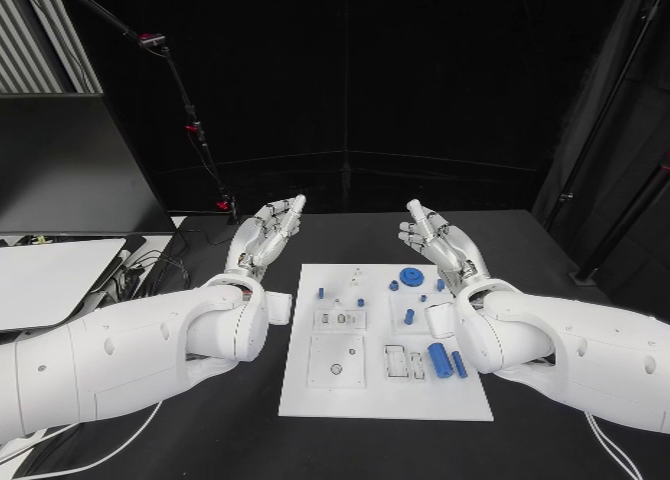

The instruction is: Assemble the parts on the task board

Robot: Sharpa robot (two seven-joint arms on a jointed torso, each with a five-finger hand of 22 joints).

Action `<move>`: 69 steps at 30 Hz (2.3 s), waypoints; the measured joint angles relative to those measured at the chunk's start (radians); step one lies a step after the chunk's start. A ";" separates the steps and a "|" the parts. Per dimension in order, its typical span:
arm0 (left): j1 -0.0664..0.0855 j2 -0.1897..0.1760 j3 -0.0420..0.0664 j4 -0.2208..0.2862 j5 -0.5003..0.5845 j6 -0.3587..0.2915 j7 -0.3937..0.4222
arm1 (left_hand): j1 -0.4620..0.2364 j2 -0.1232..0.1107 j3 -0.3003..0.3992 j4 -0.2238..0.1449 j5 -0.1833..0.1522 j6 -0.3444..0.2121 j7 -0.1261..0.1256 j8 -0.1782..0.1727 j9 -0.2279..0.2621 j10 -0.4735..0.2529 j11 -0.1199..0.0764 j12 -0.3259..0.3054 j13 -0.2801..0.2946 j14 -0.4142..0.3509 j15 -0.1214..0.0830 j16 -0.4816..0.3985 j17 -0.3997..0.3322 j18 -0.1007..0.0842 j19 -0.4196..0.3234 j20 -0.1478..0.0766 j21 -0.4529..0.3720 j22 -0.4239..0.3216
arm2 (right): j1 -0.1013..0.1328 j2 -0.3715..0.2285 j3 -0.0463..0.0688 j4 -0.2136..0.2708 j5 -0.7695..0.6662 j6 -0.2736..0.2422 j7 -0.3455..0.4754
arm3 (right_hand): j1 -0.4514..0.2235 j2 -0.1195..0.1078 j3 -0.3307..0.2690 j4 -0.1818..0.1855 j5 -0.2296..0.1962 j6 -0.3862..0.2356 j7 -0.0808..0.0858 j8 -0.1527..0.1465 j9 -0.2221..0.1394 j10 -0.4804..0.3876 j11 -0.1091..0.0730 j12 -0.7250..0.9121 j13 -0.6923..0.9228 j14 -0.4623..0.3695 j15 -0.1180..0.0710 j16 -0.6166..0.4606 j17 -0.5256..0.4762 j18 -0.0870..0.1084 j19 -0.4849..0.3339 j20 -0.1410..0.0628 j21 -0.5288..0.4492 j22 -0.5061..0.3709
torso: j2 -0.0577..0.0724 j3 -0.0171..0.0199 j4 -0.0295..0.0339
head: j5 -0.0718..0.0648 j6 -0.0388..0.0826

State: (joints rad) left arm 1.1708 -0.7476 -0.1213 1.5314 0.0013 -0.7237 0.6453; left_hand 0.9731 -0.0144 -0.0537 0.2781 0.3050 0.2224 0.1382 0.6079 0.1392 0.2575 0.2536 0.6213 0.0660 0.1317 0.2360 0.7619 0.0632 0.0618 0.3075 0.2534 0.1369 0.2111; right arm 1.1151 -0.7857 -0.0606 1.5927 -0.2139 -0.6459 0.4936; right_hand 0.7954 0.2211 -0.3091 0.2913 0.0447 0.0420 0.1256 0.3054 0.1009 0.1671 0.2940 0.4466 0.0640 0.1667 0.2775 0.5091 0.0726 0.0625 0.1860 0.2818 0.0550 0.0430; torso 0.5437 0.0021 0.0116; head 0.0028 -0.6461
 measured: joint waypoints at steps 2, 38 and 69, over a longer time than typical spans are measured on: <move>0.016 0.005 -0.014 -0.005 -0.003 0.012 0.009 | 0.036 0.001 0.000 0.014 0.010 0.013 0.001 0.025 0.004 0.011 0.011 0.025 0.003 0.005 0.012 0.030 0.003 0.000 0.016 0.009 0.007 0.009 | 0.006 0.000 -0.005 0.003 -0.043 0.025 -0.002 | 0.003 0.004 -0.002 0.002 0.000 0.000 0.000 0.002 0.000 0.003 0.003 0.003 0.000 0.001 0.001 0.004 0.000 0.000 0.000 0.003 0.000 0.000 | 0.000 0.0001 0.0004 | 0.000 0.000; 0.047 0.018 -0.046 -0.038 -0.021 0.093 0.033 | 0.058 0.023 0.000 0.014 0.010 0.050 0.004 0.072 -0.008 0.057 0.007 0.063 0.003 0.041 0.023 0.045 0.003 0.015 0.066 0.031 0.045 0.038 | 0.024 -0.055 -0.009 -0.020 -0.199 0.164 -0.036 | 0.078 0.039 -0.036 0.000 0.000 0.007 0.000 0.047 -0.014 0.092 0.000 0.152 0.009 0.235 -0.023 0.148 0.000 0.031 0.338 -0.002 0.161 0.082 | 0.053 0.0128 0.0043 | 0.013 -0.030; 0.051 0.028 -0.072 -0.038 -0.022 0.100 0.033 | 0.067 0.032 0.000 0.014 0.010 0.050 0.003 0.072 -0.015 0.057 0.007 0.063 0.001 0.041 0.023 0.045 0.003 0.025 0.075 0.033 0.052 0.044 | 0.172 -0.060 -0.008 -0.220 -0.431 0.310 -0.152 | 0.428 0.008 -0.001 -0.028 0.117 0.489 0.034 0.288 -0.035 0.474 -0.128 0.140 -0.002 1.297 -0.197 0.976 1.150 0.077 1.104 -0.108 1.141 0.828 | 0.131 0.0064 0.0423 | -0.077 -0.007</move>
State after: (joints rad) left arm 1.2221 -0.7193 -0.1932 1.4936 -0.0204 -0.6240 0.6788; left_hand 1.0401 0.0176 -0.0537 0.2916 0.3150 0.2719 0.1417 0.6798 0.1243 0.3143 0.2606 0.6845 0.0668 0.1729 0.2589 0.8070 0.0659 0.0872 0.3827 0.2860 0.1892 0.2546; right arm 1.2872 -0.8457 -0.0682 1.3725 -0.6450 -0.3360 0.3420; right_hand 1.2235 0.2289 -0.3104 0.2633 0.1620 0.5307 0.1599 0.5938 0.0659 0.6413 0.1661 0.5868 0.0618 1.4636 0.0802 1.4851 1.2223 0.1390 1.2904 0.1735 1.1960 0.8707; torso 0.6745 0.0085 0.0539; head -0.0742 -0.6536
